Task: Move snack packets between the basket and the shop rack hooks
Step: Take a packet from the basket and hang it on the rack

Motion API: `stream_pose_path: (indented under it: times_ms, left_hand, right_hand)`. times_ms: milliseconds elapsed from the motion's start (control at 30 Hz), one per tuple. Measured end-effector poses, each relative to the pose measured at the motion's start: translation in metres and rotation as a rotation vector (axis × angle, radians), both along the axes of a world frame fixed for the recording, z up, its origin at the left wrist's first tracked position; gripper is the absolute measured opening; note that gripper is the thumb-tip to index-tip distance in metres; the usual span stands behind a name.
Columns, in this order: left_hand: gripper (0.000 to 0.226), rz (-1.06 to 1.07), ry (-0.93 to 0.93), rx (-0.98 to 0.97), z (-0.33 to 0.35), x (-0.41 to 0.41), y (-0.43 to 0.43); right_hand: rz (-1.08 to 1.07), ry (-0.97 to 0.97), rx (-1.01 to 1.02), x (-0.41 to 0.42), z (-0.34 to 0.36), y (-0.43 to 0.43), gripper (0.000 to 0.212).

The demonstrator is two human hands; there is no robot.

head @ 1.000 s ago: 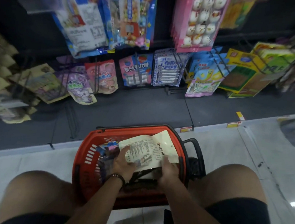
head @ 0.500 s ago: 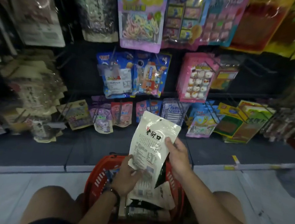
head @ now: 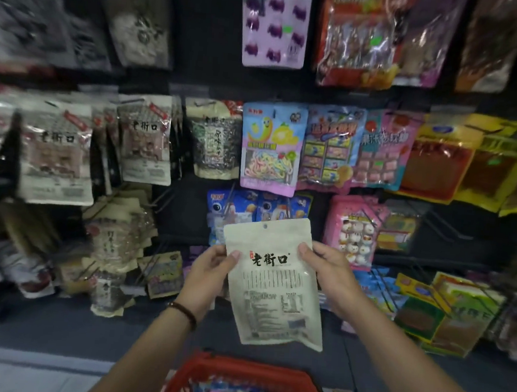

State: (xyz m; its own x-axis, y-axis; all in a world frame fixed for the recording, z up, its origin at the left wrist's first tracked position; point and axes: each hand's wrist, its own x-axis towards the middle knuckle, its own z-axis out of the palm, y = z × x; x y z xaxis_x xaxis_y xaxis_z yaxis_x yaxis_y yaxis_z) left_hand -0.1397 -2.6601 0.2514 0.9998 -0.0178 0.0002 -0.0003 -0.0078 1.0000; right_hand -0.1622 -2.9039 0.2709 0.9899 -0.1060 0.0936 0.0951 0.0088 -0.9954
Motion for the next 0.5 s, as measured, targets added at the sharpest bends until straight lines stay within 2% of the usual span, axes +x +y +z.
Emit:
stream_pose_path:
  times_ms: [200, 300, 433, 467, 500]
  left_hand:
    - [0.015, -0.037, -0.147, -0.036, 0.060, 0.016, -0.006]
    - [0.013, -0.023, -0.205, -0.013, 0.086, 0.023, -0.007]
    - [0.011, 0.015, -0.201, 0.022, 0.109, 0.043, 0.005]
    - [0.012, 0.034, -0.197, 0.031, 0.113, 0.047, 0.007]
    - [0.023, 0.086, -0.212, 0.075, 0.116, 0.049, 0.007]
  right_hand:
    - [-0.005, -0.047, 0.001, 0.021, 0.044, -0.003, 0.022]
    - [0.028, -0.054, -0.086, 0.027, 0.066, -0.002, 0.016]
    - [0.015, -0.049, -0.169, 0.039, 0.088, 0.013, 0.024]
    - [-0.012, -0.054, -0.167, 0.044, 0.093, 0.018, 0.025]
    - [-0.051, -0.054, -0.167, 0.048, 0.097, 0.025, 0.027]
